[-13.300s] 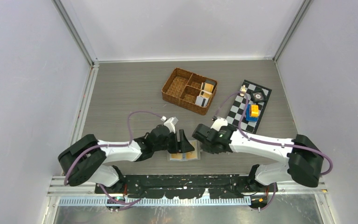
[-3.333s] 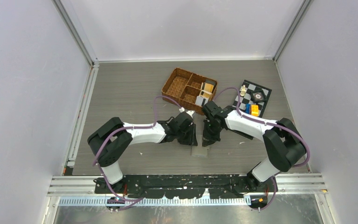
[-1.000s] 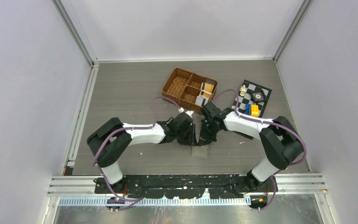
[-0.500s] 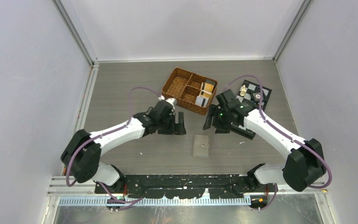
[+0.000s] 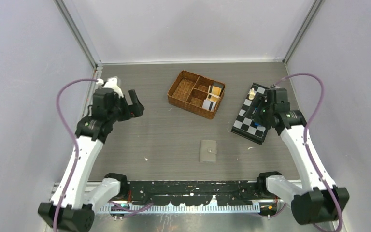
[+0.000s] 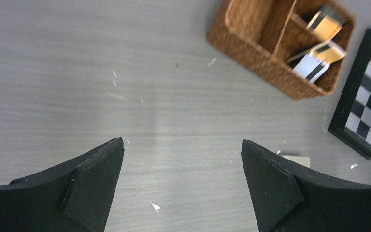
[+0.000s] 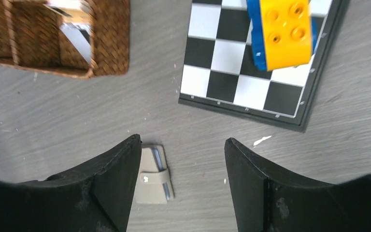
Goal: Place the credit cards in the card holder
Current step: Reset both arms
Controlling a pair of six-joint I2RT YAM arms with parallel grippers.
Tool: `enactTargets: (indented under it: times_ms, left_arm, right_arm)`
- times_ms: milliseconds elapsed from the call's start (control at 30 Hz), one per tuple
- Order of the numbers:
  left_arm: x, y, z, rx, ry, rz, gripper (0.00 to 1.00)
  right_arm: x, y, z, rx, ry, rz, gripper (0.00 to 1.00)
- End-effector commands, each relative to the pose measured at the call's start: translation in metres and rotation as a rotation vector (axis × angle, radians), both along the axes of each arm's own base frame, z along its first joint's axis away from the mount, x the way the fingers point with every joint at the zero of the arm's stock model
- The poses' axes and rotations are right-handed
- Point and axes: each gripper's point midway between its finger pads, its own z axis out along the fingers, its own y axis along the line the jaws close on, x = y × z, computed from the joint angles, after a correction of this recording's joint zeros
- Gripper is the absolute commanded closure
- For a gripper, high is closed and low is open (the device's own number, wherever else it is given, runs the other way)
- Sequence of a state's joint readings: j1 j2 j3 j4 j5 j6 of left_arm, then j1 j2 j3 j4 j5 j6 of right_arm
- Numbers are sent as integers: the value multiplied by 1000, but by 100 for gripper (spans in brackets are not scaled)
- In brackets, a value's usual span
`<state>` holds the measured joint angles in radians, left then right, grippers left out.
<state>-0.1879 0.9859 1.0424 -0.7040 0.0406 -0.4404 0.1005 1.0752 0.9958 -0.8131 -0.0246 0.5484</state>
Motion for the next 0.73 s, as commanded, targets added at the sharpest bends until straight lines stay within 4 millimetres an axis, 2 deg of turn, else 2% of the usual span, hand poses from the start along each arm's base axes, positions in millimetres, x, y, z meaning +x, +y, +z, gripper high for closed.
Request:
enactTargets:
  times_ms: [0, 67, 133, 233, 367, 500, 700]
  left_arm:
    - [-24, 34, 48, 185, -161, 10, 5]
    - [-33, 37, 54, 187, -220, 15, 5]
    - [-38, 39, 51, 187, -253, 18, 5]
    - [-45, 48, 42, 214, -283, 49, 3]
    - [-50, 52, 37, 219, -313, 67, 0]
    - [-50, 54, 37, 225, -316, 77, 0]
    - [-46, 52, 27, 225, -285, 68, 0]
  right_arm:
    - [16, -26, 63, -125, -308, -45, 31]
    - [14, -34, 80, -154, -417, -66, 31]
    - [8, -41, 89, -183, -494, -89, 31]
    - [-1, -49, 94, -209, -546, -113, 31]
    - [-4, -48, 99, -204, -568, -111, 31]
    - [-5, -46, 101, -194, -572, -101, 31]
    - [-4, -41, 103, -176, -578, -83, 31]
